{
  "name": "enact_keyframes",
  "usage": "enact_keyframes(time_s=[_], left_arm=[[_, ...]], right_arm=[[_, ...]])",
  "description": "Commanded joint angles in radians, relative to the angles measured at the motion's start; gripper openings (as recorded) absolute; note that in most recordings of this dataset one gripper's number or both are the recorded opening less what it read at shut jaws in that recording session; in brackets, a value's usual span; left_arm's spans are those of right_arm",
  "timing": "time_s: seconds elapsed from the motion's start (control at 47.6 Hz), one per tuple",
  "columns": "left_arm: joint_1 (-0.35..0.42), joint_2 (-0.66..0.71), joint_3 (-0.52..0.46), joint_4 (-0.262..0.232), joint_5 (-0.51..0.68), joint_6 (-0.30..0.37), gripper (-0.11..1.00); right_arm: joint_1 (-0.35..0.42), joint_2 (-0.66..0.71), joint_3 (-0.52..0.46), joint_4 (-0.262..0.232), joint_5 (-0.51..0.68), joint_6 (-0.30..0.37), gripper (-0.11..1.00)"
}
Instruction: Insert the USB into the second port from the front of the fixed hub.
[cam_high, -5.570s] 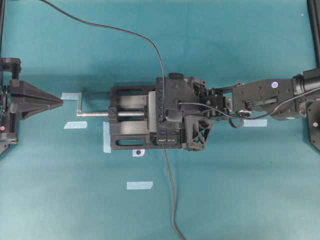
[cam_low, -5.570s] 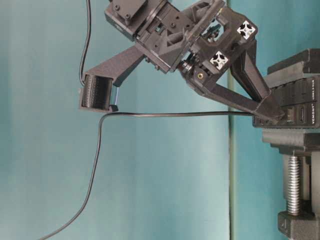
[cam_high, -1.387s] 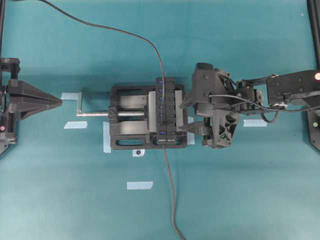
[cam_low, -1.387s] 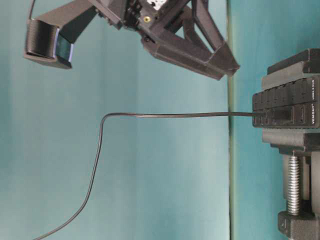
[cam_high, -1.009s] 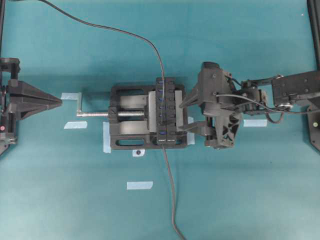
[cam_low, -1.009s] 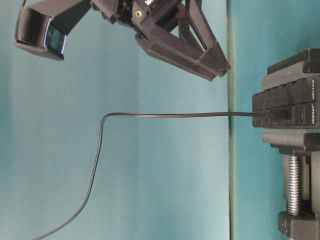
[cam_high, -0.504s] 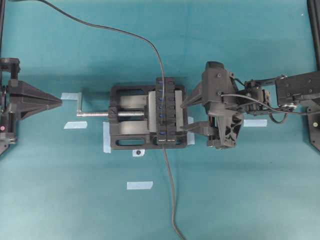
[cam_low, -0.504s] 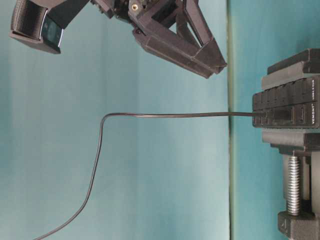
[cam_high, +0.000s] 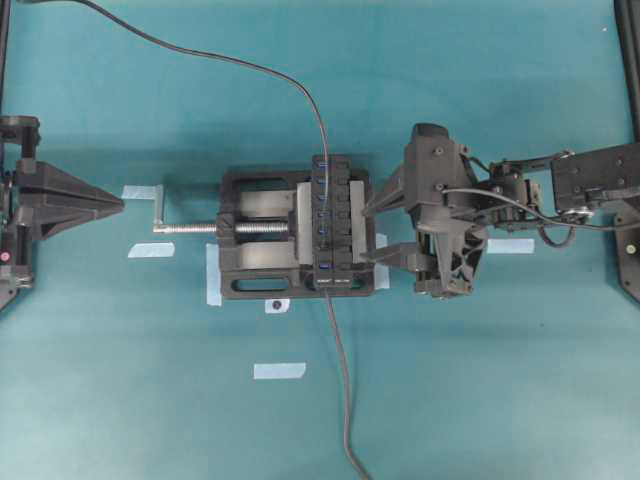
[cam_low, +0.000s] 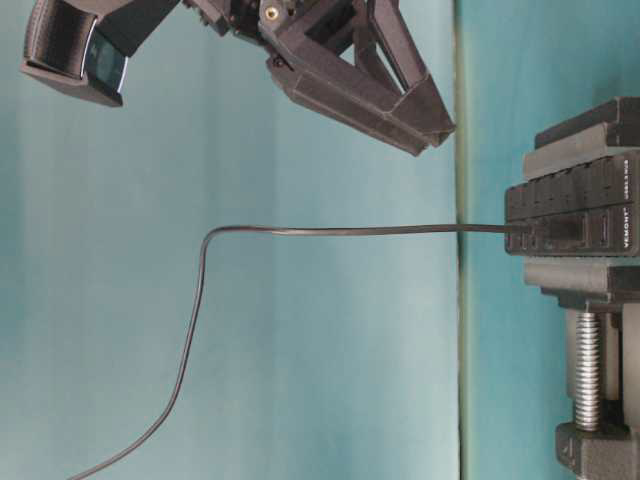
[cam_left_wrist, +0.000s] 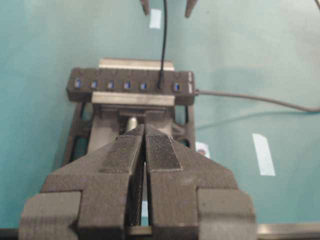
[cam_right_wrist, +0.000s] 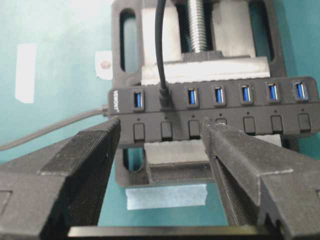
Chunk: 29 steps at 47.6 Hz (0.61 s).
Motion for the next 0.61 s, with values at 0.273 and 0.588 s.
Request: enact_keyframes(time_s=[0.273,0.588], left_arm=[[0.002,0.006,-0.012,0.003,-0.005,0.000,0.01],[0.002,0.005,-0.012,0.003,-0.011,0.000,0.01]], right_arm=[[0.003,-0.018,-0.006,0.002,-0.006,0.011,0.79],[0.002,-0.017,-0.002,0.002,-0.006,0.011,0.79]])
